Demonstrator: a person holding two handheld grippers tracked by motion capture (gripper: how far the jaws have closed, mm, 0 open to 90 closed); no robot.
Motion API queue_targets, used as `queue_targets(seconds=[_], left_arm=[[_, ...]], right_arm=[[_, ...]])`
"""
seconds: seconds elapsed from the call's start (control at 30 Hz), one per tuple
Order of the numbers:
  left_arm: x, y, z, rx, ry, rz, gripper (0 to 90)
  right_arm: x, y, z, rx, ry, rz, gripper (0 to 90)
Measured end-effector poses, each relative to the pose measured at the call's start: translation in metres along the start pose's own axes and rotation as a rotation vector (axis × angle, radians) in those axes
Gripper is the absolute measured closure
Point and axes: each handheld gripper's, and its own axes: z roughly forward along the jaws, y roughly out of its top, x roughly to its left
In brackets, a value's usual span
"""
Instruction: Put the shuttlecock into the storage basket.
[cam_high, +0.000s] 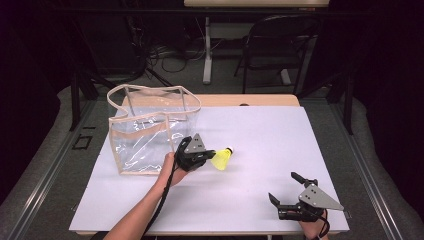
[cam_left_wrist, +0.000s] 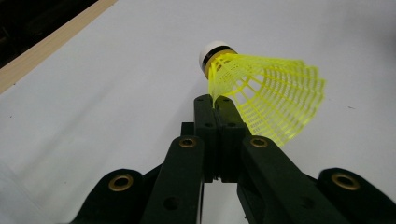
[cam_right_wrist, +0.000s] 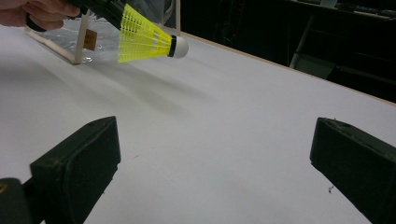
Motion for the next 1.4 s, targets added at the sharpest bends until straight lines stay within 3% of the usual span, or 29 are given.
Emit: queue_targets(seconds=[0.33, 1.4], left_arm=[[0.005, 0.001, -0.007, -0.013, 0.02, -0.021, 89.8], [0.013, 0.007, -0.025, -0.061, 0.059, -0.03, 89.8]], right_arm=[[0.0, 0.0, 0.0, 0.004, 0.0, 0.002, 1.3], [0.002, 0.001, 0.002, 0.003, 0.01, -0.002, 1.3]])
